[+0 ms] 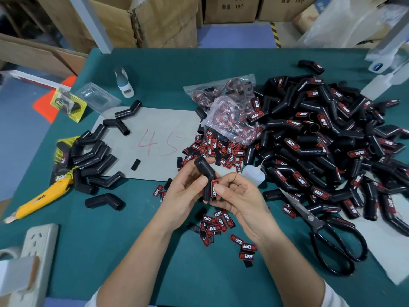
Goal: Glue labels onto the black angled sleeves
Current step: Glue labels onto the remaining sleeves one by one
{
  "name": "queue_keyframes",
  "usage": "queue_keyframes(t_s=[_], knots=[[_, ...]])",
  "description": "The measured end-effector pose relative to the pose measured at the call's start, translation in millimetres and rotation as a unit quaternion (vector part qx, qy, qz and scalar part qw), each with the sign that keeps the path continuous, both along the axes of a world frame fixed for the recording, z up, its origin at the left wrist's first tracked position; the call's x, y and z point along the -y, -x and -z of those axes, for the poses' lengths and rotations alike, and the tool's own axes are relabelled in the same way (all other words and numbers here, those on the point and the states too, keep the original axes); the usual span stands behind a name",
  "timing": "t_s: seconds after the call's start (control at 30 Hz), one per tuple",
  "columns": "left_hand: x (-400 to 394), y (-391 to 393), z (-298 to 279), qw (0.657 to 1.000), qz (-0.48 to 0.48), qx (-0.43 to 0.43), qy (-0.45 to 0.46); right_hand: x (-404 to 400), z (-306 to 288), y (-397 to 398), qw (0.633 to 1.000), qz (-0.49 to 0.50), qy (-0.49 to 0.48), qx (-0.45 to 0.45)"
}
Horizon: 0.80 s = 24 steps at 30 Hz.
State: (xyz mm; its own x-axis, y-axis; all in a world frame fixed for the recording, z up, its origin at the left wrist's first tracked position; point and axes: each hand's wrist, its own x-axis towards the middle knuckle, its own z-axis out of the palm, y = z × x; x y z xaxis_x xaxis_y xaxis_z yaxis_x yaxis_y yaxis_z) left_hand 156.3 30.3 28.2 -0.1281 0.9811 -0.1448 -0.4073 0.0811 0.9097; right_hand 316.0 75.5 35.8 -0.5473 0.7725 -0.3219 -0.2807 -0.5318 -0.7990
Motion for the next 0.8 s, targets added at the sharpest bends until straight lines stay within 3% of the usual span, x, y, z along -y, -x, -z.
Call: queue_keyframes(t_s=[0.8], knots=[[-1.1, -0.2, 3.9, 1.000, -0.005, -0.008, -0.005, -0.5, -1.1, -2.1, 1.000, 0.000, -0.013, 0.003]])
